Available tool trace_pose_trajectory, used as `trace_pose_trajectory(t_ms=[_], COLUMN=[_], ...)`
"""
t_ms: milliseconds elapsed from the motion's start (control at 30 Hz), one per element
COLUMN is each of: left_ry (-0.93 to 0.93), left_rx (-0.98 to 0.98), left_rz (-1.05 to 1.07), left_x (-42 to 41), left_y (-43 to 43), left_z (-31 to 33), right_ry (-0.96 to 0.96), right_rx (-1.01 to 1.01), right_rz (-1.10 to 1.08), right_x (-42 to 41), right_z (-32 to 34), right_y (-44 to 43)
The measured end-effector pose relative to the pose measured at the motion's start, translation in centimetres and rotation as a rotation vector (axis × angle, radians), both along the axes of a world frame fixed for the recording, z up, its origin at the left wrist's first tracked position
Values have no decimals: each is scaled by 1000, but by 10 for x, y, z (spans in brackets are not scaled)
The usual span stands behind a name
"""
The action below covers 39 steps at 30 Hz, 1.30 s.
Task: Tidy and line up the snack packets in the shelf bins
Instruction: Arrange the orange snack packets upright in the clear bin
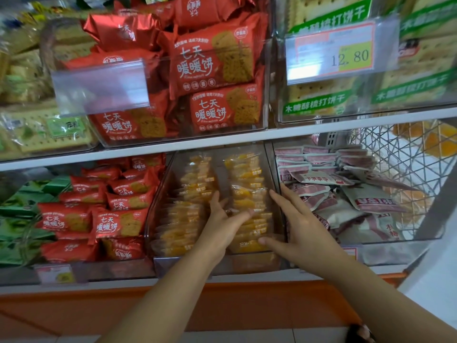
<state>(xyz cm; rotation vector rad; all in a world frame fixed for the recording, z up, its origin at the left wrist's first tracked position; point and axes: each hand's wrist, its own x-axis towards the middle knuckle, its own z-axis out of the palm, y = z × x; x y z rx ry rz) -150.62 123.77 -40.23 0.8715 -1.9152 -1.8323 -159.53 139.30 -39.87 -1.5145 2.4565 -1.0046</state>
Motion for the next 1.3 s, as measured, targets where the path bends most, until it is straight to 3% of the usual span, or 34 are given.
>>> trace_pose_trajectory(t_ms=[133, 300, 667, 933, 1167, 1300], left_ry=[27, -117, -180, -214, -100, -163], left_rx=[187, 219, 130, 80, 182, 155], left_rz=[31, -56, -288, -273, -118, -120], left_x=[-3, -6, -3, -10, -5, -3], left_y=[-6, -6, -9, -2, -2, -1], left_z=[0, 1, 1, 5, 17, 10], right_ry=[42, 90, 69, 110, -38, 131], right_rx=[16, 22, 2, 110, -31, -148], right_rz=[38, 89, 47, 4, 57, 55], right_x=[-2, -5, -7, 3, 0, -3], right_z=[-2, -6, -3, 0, -1, -7], right_y=[2, 3, -2, -3, 4, 5])
